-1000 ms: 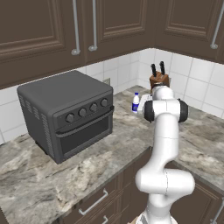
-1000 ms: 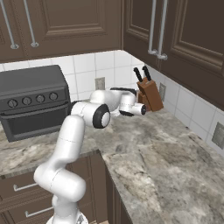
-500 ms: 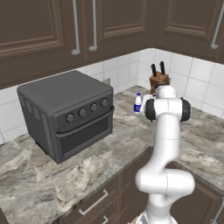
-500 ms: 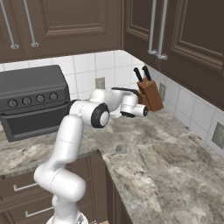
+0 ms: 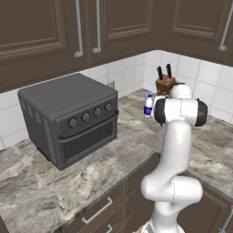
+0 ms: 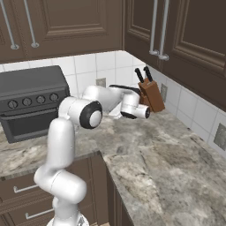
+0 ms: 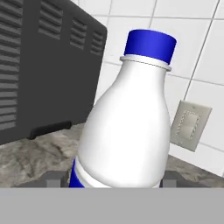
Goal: Place the drinks on the dining counter in a tight cluster.
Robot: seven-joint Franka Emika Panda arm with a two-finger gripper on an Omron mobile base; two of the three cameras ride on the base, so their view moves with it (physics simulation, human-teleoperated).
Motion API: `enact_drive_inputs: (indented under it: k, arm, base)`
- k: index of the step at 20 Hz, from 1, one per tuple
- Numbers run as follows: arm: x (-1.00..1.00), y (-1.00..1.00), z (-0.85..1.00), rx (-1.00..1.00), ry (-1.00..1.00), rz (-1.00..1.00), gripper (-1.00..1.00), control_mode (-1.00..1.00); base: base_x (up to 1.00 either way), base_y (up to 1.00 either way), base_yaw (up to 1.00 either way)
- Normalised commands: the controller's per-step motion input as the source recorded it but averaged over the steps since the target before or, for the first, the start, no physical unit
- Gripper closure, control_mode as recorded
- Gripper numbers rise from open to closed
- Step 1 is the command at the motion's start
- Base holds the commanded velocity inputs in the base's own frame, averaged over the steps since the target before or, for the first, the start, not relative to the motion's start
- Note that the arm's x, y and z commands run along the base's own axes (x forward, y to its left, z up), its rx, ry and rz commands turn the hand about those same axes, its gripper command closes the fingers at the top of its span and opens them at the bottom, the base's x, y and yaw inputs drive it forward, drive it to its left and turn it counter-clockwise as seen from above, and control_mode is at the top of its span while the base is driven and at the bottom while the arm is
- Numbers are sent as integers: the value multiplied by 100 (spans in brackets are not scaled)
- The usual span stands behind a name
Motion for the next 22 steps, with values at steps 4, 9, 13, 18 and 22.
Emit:
enact_drive_inputs:
  k: [4,9,13,18,22]
  arm:
    - [-88,0,63,0,0,0,100,-100]
    - [-93,0,58,-1,5,-2,100,-100]
    - [-83,3,64,-7,16,-5,100,-100]
    - [-87,4,47,-6,9,-7,100,-100]
    - [-81,13,28,-1,0,-1,100,-100]
  base:
    - [0,0,0]
    - [0,0,0]
    - [0,0,0]
    - [0,0,0]
    - [0,0,0]
